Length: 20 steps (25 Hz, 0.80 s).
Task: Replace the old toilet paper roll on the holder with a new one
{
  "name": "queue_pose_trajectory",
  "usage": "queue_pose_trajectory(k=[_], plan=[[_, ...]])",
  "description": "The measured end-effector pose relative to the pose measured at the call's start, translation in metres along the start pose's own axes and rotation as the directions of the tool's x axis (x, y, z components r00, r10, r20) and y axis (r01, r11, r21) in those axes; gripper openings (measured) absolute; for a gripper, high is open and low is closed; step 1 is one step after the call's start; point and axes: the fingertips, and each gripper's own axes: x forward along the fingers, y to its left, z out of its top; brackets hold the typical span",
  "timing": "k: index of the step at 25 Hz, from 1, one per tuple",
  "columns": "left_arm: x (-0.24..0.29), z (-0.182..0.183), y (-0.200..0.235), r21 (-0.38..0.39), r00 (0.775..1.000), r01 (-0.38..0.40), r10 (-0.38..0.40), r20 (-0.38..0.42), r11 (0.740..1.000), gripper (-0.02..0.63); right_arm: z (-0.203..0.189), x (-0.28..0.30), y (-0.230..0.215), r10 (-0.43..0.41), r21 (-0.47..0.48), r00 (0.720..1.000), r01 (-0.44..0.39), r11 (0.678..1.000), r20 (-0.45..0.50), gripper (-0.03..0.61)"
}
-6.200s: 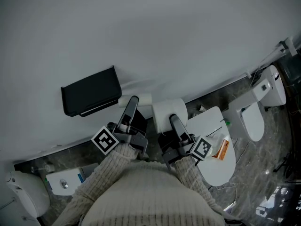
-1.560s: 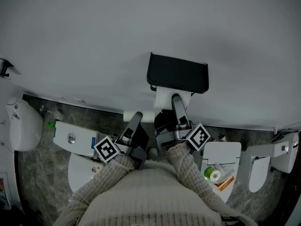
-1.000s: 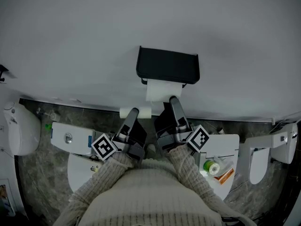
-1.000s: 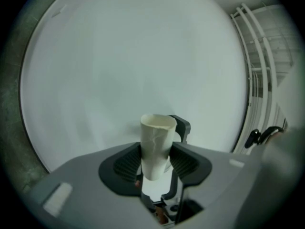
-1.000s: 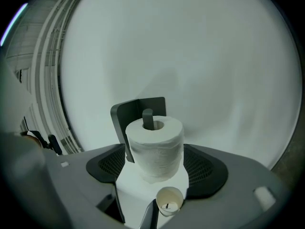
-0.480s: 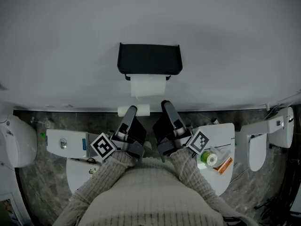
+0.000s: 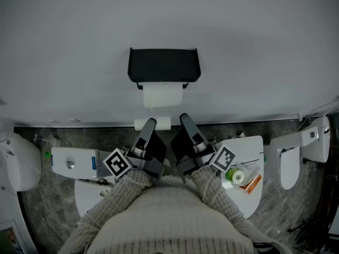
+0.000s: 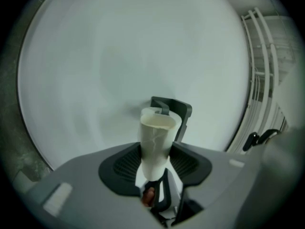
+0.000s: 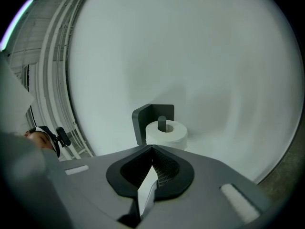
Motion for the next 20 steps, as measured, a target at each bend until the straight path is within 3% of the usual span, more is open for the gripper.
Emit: queue_pose_trajectory(k=[20], plan=[[0.0036,-0.0009,-0.0057,0.003,1.000,0.015,-0.015,-0.005,1.000,0.178,-0.0033,0.0020,-0.0007,-0.005,-0.007,1.000,0.005,1.000,-0.027,0.000]])
